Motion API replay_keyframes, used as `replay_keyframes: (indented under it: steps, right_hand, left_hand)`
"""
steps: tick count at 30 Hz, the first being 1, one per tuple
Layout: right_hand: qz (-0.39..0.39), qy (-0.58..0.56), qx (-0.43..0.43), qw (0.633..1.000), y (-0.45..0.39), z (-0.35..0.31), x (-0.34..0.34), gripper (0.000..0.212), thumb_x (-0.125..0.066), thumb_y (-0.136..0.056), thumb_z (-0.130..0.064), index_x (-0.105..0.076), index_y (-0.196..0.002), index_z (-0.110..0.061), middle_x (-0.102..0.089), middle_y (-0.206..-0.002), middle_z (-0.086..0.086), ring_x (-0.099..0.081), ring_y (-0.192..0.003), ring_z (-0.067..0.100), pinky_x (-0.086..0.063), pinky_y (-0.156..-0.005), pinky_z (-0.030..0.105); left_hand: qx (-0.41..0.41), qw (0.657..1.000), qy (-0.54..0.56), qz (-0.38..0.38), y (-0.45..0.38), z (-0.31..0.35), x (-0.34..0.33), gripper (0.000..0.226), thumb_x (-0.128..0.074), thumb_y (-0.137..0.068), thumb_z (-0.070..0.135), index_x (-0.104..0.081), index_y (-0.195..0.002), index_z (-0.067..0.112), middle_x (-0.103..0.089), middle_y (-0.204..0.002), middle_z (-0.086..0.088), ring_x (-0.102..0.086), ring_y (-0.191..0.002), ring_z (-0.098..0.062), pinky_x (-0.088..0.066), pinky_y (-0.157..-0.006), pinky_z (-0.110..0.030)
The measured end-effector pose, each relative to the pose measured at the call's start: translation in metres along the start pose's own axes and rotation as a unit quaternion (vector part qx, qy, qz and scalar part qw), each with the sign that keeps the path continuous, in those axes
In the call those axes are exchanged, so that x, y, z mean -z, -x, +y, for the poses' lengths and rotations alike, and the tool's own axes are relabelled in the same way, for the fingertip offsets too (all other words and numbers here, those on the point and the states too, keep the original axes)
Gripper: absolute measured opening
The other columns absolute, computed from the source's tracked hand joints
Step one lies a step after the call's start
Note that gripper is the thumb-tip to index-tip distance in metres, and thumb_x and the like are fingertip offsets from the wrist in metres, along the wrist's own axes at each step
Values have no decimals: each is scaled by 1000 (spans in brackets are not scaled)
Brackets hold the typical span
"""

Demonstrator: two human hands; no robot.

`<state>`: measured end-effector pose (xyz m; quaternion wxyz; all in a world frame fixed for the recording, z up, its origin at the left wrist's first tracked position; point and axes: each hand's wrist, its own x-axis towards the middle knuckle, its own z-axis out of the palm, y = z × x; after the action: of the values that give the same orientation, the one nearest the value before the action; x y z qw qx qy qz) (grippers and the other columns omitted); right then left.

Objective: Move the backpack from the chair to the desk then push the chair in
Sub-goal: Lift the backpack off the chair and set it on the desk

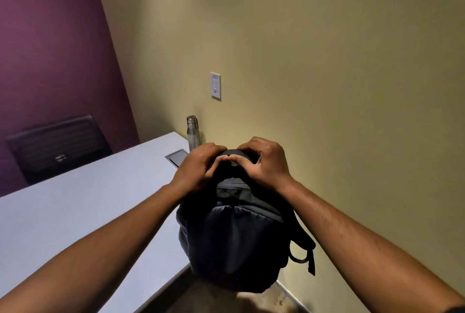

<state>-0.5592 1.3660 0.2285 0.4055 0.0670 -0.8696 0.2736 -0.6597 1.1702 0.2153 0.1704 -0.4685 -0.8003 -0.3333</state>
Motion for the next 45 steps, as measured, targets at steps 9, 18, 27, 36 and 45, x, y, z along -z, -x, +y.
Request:
replay_keyframes:
  steps: [9,18,27,36,45]
  right_hand:
    - [6,-6,39,999,-82,44,-52,30,-88,-85,-44,-83,-90,-15,-78,-84,-1,-70,-73,19,-56,-64,40]
    - [16,22,37,999,-145,85,-120,32,-88,-85,-48,-84,-87,-17,-78,-81,-2,-69,-68,17,-56,-61,38]
    - [64,46,-30,996,-186,116,-178,29,-87,-85,-48,-83,-86,-19,-76,-80,-6,-66,-69,12,-51,-62,30]
    - [77,71,-114,988,-204,172,-198,41,-79,-83,-64,-82,-85,-23,-76,-81,-10,-67,-72,8,-52,-65,28]
    - [93,92,-177,975,-213,232,-207,28,-86,-84,-50,-81,-90,-23,-77,-86,-9,-68,-76,8,-56,-68,31]
  left_hand:
    - [22,999,-23,23,-63,-65,5,36,-51,-102,32,-68,-122,8,-70,-104,-9,-64,-94,-25,-52,-83,-37]
    - [7,1000,-18,0,-120,-155,5,47,-41,-102,45,-66,-125,12,-66,-102,-6,-62,-92,-24,-53,-80,-42]
    - [-42,998,-8,-55,-183,-235,2,48,-40,-102,45,-66,-126,14,-67,-103,-6,-62,-94,-24,-53,-80,-41]
    - [-103,990,-17,-96,-247,-279,-44,28,-54,-105,27,-65,-127,15,-67,-109,-7,-63,-98,-28,-49,-79,-39]
    - [-65,988,-4,-143,-293,-295,-97,31,-47,-107,36,-60,-129,18,-64,-117,-4,-58,-107,-24,-47,-91,-43]
